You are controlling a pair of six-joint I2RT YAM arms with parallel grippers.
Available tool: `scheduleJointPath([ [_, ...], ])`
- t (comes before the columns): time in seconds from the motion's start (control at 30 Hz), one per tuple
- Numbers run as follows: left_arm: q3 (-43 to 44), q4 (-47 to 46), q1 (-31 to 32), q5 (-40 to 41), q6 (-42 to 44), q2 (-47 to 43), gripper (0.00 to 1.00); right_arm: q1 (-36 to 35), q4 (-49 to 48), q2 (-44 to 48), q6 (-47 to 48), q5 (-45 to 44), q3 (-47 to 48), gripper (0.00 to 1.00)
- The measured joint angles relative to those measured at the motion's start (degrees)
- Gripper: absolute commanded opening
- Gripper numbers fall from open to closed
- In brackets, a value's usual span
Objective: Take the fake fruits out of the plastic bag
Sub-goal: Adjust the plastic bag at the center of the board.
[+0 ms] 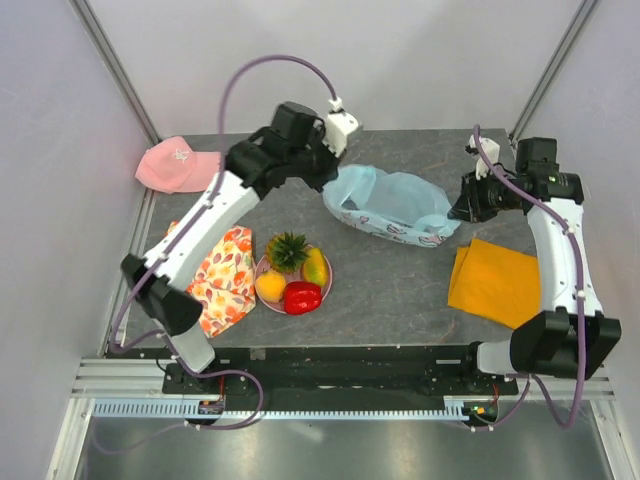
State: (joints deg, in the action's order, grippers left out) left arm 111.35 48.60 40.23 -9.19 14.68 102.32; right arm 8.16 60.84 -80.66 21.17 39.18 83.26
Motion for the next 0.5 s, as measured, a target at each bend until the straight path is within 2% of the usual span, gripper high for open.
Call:
scheduleJointPath([
  [0.07,-0.59,-1.66,-1.73,-0.42,-2.08,-5.01,0.02,0.48,0.0,3.3,3.48,-1.07,-2.12,0.28],
  [0.13,-3.08,-3.26,-1.38,-2.03,-5.07,-10.6,0.02,0.46,0.31,7.85,6.82,-2.25,-6.05,0.33],
  [0.17,-4.81,-4.07,-0.83,-3.15,-6.47,-13.14,0.02,0.39,1.31,10.71,8.92,-3.1,-8.66,0.38],
  [0.2,-6.51,-4.72,-0.42,-3.8,-7.45,-15.23,0.02,0.31,2.78,13.35,10.95,-3.85,-11.13,0.52],
  [0.3,-11.06,-5.03,0.63,-6.1,-10.71,-19.26,0.02,0.31,8.37,17.81,16.41,-6.21,-14.34,0.72],
  [0.4,-13.2,-5.01,0.61,-7.26,-12.81,-18.4,0.01,0.31,11.26,17.99,19.45,-6.36,-12.35,0.83],
  [0.47,-13.97,-5.01,0.44,-7.89,-13.88,-16.59,0.01,0.31,11.58,16.85,19.52,-4.33,-8.09,0.84],
  [0.5,-14.27,-5.01,0.39,-7.98,-14.25,-15.74,0.02,0.31,11.02,16.09,18.51,-2.95,-5.62,0.8],
])
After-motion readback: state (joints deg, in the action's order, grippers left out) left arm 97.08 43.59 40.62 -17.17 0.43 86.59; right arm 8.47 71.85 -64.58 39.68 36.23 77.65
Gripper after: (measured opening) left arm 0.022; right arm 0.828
